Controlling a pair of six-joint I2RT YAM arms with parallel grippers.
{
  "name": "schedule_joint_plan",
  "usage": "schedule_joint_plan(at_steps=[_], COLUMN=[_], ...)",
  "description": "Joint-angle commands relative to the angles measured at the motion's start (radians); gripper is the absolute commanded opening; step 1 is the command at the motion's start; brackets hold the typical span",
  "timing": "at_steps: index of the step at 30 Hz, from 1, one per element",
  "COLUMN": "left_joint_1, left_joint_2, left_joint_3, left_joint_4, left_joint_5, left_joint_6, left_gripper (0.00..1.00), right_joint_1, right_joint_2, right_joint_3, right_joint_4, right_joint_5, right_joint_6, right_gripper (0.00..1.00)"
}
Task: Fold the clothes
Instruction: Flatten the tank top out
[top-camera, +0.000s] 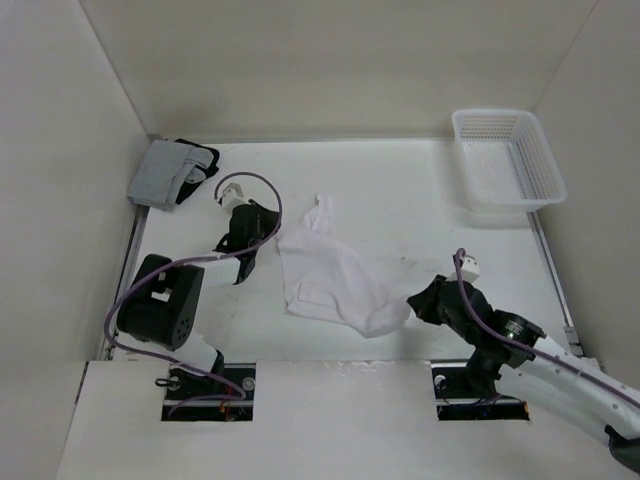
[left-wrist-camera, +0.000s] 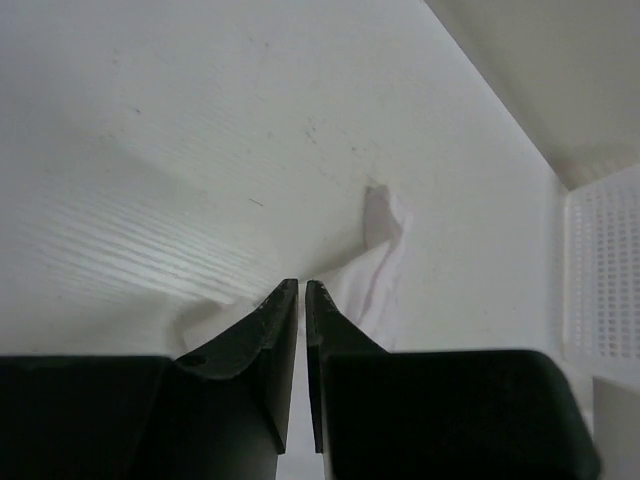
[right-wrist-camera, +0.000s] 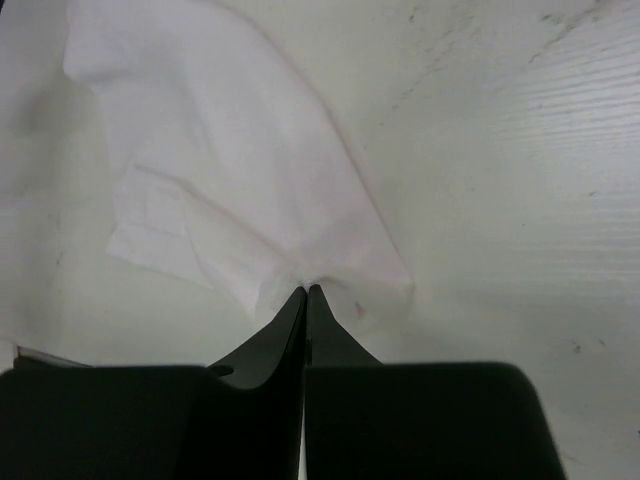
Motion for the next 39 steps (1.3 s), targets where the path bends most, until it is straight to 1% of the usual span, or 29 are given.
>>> schedule_joint_plan(at_steps=[1, 3, 5, 7, 9, 11, 14, 17, 20, 26, 32, 36, 39], left_joint_1=[-0.064, -0.121, -0.198, -0.296, -0.393, -0.471, -0.525, -0.534, -0.528, -0.491, -0.465, -0.457, -0.454], left_joint_2=[-0.208, -0.337, -0.449, -0.532, -0.595, -0.638, -0.679, -0.679, -0.659, -0.600, -0.572, -0.603, -0.563], left_joint_3=[-0.061, -0.136, -0.174, -0.190, -0.196, -0.202, -0.213, -0.240, -0.280, -0.317, -0.314, -0.300, -0.294], left_joint_4=[-0.061, -0.181, -0.329, -0.483, -0.601, -0.670, -0.729, -0.752, -0.738, -0.610, -0.531, -0.530, -0.530], left_joint_5=[0.040, 0.022, 0.012, -0.032, -0.086, -0.118, -0.140, -0.138, -0.138, -0.126, -0.097, -0.089, -0.086], left_joint_6=[-0.018, -0.003, 0.003, -0.021, -0.053, -0.081, -0.103, -0.133, -0.152, -0.137, -0.106, -0.091, -0.080], left_gripper=[0.09, 0.10, 0.10, 0.10, 0.10, 0.10, 0.11, 0.13, 0.16, 0.26, 0.26, 0.25, 0.24], right_joint_1=[-0.091, -0.134, -0.152, -0.152, -0.149, -0.137, -0.135, -0.134, -0.134, -0.134, -0.134, -0.134, -0.135], right_joint_2=[-0.060, -0.077, -0.078, -0.060, -0.043, -0.032, -0.023, -0.023, -0.032, -0.032, -0.032, -0.032, -0.035], right_joint_3=[-0.017, -0.017, -0.021, -0.020, -0.020, -0.029, -0.040, -0.044, -0.047, -0.049, -0.050, -0.052, -0.052], right_joint_4=[0.084, 0.103, 0.121, 0.136, 0.156, 0.184, 0.208, 0.215, 0.215, 0.216, 0.219, 0.219, 0.219], right_joint_5=[-0.071, -0.105, -0.123, -0.128, -0.114, -0.111, -0.115, -0.120, -0.125, -0.129, -0.131, -0.135, -0.135], right_joint_6=[-0.049, -0.074, -0.085, -0.089, -0.089, -0.091, -0.091, -0.091, -0.091, -0.092, -0.094, -0.094, -0.094], right_gripper=[0.00, 0.01, 0.01, 0.01, 0.01, 0.01, 0.01, 0.01, 0.01, 0.01, 0.01, 0.01, 0.01])
